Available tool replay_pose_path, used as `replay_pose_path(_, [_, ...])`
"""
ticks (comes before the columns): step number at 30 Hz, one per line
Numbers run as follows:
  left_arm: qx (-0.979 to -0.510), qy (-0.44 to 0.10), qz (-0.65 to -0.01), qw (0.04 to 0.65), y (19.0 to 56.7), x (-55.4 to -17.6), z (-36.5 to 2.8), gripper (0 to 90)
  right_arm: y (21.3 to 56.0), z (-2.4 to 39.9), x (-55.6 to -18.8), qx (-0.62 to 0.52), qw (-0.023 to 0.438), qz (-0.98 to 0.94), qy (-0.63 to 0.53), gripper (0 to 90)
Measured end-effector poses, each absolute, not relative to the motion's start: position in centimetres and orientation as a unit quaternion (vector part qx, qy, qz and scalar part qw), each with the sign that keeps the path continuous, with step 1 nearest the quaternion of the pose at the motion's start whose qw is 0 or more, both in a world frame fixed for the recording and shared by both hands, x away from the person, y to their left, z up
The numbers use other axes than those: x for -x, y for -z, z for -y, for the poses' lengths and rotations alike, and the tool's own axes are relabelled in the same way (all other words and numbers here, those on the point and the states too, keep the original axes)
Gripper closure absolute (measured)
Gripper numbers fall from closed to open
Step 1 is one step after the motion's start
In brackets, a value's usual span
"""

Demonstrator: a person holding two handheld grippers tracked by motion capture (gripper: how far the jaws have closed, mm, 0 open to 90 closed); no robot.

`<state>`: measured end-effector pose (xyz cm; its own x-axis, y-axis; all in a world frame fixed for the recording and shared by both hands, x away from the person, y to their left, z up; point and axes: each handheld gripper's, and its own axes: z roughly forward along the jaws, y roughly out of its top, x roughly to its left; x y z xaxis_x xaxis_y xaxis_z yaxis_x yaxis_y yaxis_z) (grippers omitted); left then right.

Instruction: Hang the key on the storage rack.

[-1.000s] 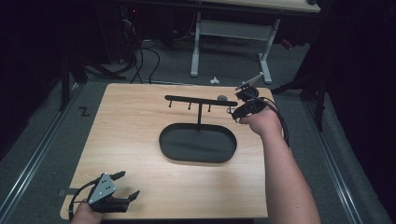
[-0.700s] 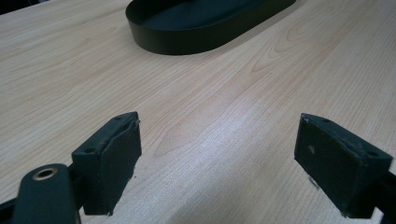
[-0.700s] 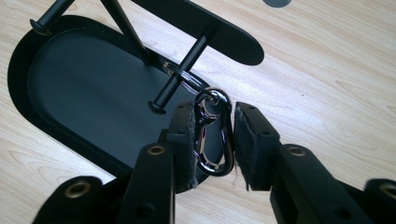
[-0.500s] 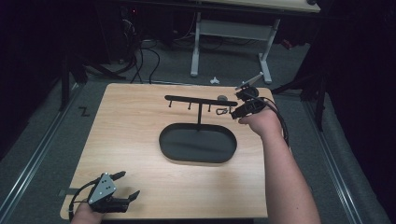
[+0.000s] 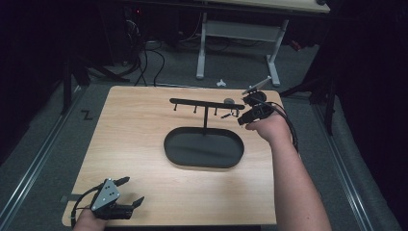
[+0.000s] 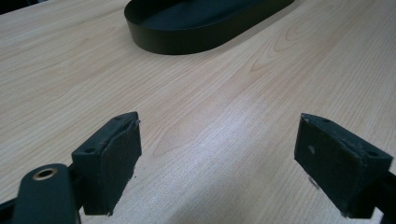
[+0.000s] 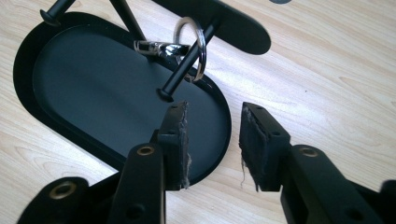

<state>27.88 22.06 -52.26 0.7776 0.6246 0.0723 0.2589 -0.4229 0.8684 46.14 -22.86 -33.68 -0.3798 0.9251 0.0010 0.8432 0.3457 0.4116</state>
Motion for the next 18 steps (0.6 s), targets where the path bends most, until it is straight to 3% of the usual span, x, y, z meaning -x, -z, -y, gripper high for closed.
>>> replay_pose_path(18, [-0.824, -0.194, -0.266, 0.460, 52.3, -27.9, -21.9, 15.3, 35.6, 23.3, -44.5, -0.541, 0.114, -0.815, -0.175, 52.2])
